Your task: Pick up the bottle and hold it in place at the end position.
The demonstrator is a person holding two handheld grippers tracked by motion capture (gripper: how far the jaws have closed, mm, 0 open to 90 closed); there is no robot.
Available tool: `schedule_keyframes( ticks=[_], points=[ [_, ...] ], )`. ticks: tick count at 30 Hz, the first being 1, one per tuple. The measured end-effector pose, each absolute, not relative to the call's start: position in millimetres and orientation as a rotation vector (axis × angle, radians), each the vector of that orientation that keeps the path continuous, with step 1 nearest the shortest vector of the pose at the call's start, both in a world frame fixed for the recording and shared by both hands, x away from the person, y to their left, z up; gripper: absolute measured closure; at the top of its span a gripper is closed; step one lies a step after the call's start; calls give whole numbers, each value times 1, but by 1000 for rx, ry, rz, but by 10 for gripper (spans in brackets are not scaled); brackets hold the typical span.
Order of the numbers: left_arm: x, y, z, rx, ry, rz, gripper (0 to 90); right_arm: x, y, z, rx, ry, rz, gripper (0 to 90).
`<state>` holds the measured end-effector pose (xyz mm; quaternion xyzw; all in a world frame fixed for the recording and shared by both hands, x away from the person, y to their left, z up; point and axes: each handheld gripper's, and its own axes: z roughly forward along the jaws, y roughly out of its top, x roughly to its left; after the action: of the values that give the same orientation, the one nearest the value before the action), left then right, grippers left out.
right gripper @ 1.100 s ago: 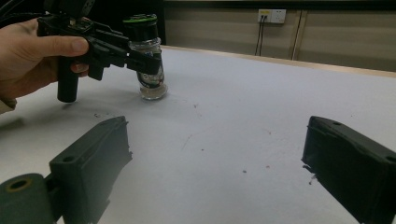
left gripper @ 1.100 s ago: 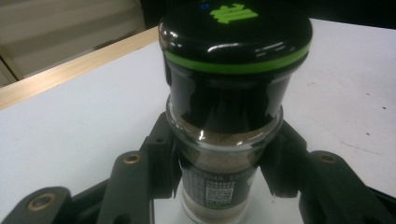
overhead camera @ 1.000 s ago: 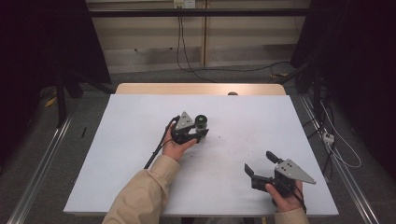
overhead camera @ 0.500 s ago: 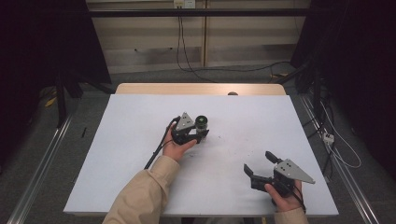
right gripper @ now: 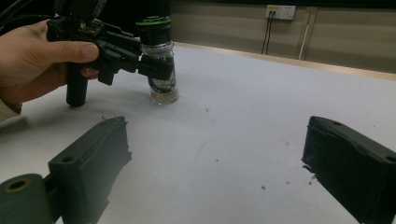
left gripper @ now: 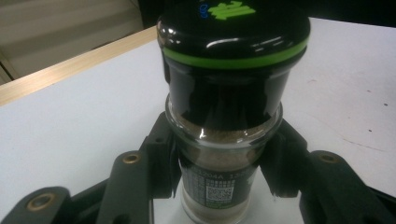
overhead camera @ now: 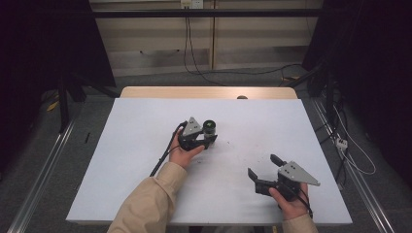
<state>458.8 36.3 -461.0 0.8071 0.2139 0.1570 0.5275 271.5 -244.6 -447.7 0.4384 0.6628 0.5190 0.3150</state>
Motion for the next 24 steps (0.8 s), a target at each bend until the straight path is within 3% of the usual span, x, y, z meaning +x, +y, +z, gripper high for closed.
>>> schedule_keyframes(
  ticks=[18,24],
  points=[
    [459,36,-461,1926,530,382,526,301,-213,-438,1146,1792,1399,82],
    [457,35,-461,1961,524,409,470,301,-213,-439,1151,1796,1407,84]
  ],
)
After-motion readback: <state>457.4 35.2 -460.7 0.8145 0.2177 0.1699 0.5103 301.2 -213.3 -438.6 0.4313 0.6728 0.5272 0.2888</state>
